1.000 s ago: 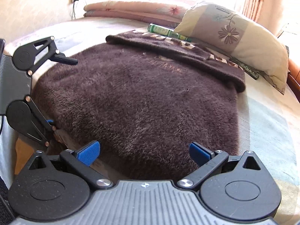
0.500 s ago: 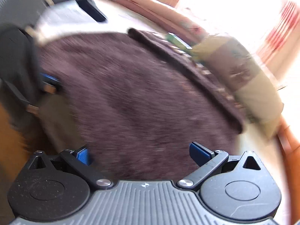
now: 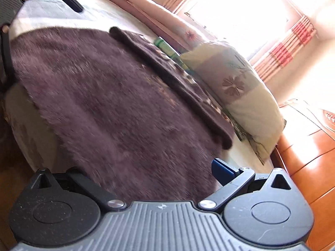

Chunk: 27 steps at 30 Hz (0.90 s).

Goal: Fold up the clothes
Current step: 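Roll both grippers and close them on the sweater's plain edge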

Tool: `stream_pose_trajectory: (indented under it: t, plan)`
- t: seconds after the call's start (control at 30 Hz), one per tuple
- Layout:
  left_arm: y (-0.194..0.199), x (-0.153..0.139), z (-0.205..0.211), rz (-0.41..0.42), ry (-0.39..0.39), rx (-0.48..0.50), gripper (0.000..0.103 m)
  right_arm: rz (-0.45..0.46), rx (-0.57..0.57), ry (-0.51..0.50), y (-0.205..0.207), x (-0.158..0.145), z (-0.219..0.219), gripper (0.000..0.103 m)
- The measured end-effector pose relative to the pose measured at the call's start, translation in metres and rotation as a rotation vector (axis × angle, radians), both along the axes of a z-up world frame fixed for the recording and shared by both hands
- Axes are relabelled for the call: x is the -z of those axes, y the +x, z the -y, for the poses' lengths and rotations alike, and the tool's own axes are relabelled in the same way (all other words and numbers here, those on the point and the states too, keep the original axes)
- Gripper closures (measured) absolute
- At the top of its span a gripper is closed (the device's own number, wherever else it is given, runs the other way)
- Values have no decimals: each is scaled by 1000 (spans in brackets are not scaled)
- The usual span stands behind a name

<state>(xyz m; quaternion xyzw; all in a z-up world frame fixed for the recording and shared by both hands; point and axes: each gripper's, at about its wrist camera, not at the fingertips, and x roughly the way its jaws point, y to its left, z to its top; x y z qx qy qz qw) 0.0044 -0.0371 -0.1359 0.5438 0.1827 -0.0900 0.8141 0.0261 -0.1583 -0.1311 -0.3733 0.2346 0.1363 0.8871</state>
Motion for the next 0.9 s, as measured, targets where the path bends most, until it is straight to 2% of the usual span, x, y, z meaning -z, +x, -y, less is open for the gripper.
stream_pose_trajectory:
  t: [0.07, 0.13, 0.17, 0.23, 0.27, 0.33, 0.4, 0.47, 0.57, 0.63, 0.67, 0.7, 0.73, 0.9]
  plan:
    - [-2, 2, -5, 6, 23, -15, 4, -3, -3, -4, -2, -1, 4, 5]
    - [-2, 3, -5, -8, 36, -24, 11, -11, -23, -26, -4, 0, 1, 15]
    - [-3, 5, -4, -12, 51, -20, 13, -11, -36, -45, -6, 0, -3, 17]
    - [-5, 10, 1, -16, 93, 2, 25, 2, -69, -107, -8, 5, -12, 22]
    - [-6, 11, 2, -21, 109, 10, 28, 8, -86, -139, -9, 8, -16, 24]
    - [-7, 15, 4, -32, 142, 27, 38, 5, -114, -178, -11, 11, -20, 33]
    - [-7, 17, 2, -48, 150, 27, 48, -4, -134, -204, -13, 13, -19, 36]
    - [-5, 17, -2, -58, 149, 18, 50, 4, -133, -231, -14, 13, -13, 36]
    - [0, 16, -3, -89, 128, 6, 61, 14, -143, -273, -16, 15, -11, 36]
    - [0, 15, -3, -111, 108, 4, 80, 5, -163, -297, -18, 18, -14, 51]
    - [0, 14, -4, -122, 98, 4, 87, -9, -178, -307, -19, 21, -18, 56]
    - [0, 13, -4, -133, 88, 4, 95, -31, -194, -317, -19, 24, -21, 73]
    - [0, 12, -4, -144, 78, 4, 95, -59, -211, -317, -20, 25, -23, 92]
    - [1, 6, -7, -183, 40, 0, 95, -95, -219, -302, -20, 18, -16, 94]
